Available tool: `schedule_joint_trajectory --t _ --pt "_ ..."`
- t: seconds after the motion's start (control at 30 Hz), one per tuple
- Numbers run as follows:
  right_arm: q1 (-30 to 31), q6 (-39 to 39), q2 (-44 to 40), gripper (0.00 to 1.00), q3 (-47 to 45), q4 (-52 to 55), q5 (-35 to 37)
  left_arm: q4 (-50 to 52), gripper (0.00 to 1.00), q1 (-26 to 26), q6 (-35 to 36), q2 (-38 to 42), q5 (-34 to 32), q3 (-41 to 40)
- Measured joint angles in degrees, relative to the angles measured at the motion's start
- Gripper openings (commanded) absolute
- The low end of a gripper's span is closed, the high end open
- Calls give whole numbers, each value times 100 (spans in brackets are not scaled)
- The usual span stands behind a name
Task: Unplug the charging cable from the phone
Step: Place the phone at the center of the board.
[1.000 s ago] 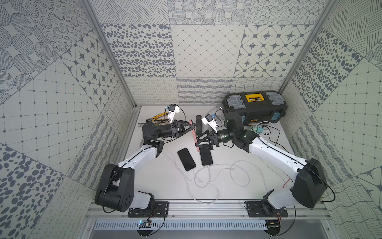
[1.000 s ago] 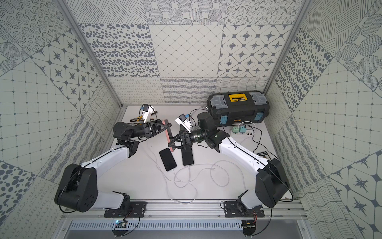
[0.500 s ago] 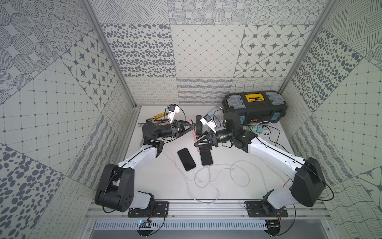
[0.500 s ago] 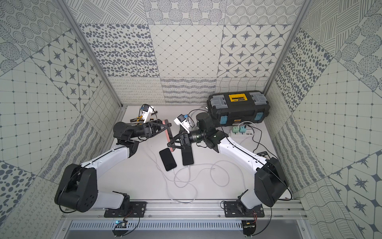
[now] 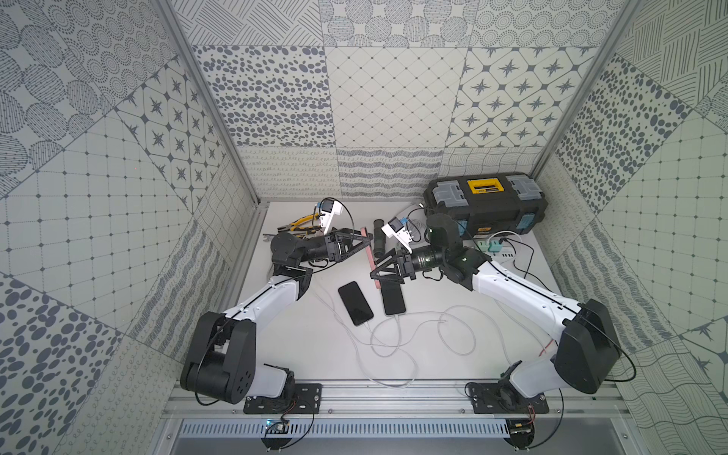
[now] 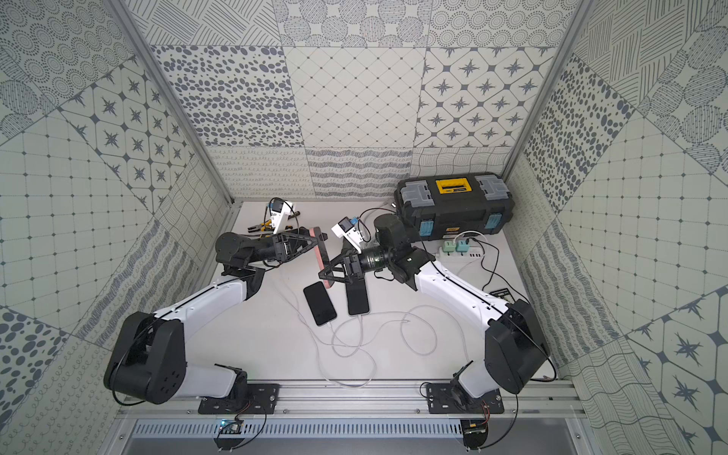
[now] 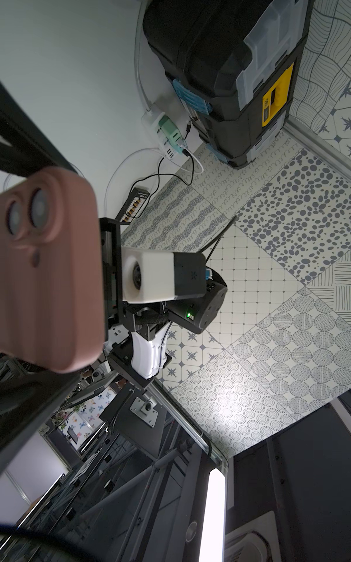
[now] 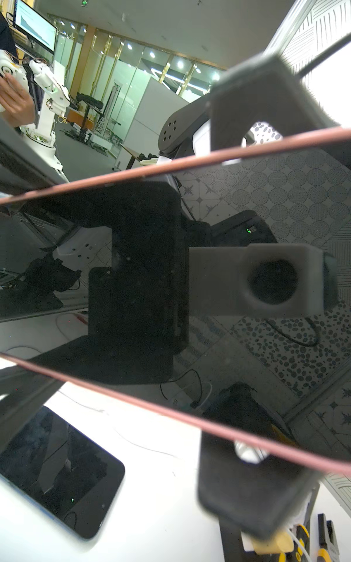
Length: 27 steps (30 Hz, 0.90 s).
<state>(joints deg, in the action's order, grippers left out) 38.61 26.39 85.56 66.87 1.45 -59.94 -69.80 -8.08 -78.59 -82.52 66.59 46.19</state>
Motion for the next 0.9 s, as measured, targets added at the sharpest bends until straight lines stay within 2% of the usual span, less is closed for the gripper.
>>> schedule_joint_trajectory --t 0.27,0.47,0.7,0.9 --pt "-13 -2 -17 48 -170 2 105 192 98 15 173 20 -129 -50" --pt "-66 -149 -315 48 -302 264 684 1370 98 28 944 470 -481 -96" --pt "-153 -339 -592 47 -363 1075 2041 3368 98 33 2363 1309 -1405 -96" --pt "-195 -391 -590 46 -409 1884 3357 4415 98 39 3086 1532 -2024 -96"
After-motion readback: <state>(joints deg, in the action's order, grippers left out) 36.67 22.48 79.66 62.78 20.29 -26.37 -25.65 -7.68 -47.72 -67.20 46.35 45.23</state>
